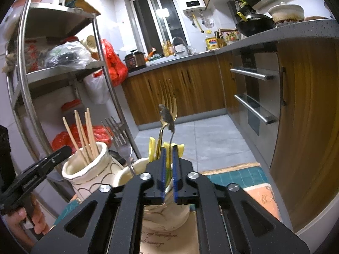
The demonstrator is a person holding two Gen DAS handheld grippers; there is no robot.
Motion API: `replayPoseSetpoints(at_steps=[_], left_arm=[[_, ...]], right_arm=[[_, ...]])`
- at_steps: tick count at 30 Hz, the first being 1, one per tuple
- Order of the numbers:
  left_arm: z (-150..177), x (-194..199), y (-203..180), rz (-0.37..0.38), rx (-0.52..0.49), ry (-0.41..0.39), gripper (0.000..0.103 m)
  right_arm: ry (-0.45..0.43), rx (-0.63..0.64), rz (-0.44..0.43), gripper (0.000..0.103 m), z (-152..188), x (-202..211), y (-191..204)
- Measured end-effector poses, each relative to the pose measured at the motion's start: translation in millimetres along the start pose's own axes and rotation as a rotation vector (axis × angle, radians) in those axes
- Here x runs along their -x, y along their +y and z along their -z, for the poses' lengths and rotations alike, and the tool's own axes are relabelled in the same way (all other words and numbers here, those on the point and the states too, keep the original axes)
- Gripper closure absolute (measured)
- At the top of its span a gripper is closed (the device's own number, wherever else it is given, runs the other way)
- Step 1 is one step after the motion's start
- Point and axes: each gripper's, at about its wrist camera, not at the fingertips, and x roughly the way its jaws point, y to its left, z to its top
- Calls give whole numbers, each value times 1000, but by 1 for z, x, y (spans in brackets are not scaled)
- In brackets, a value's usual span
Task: Organize utensils
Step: 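Lower chopstick into large holder with left while right lowers steel spoon into small holder, then open both tools and withdraw them from the holders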
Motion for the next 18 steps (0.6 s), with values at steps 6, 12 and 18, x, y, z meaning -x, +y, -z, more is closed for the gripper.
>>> replayPoseSetpoints(at_steps=[6, 12, 18], left_arm=[[1, 11, -3, -16, -37, -8, 97], [19, 25, -9, -14, -52, 44, 97], [43, 42, -22, 15, -58, 91, 97]], right_arm=[[-21, 10, 10, 81, -3, 15, 1], [6, 37, 17, 81, 13, 44, -1], [60, 151, 25, 81, 38, 64, 11]])
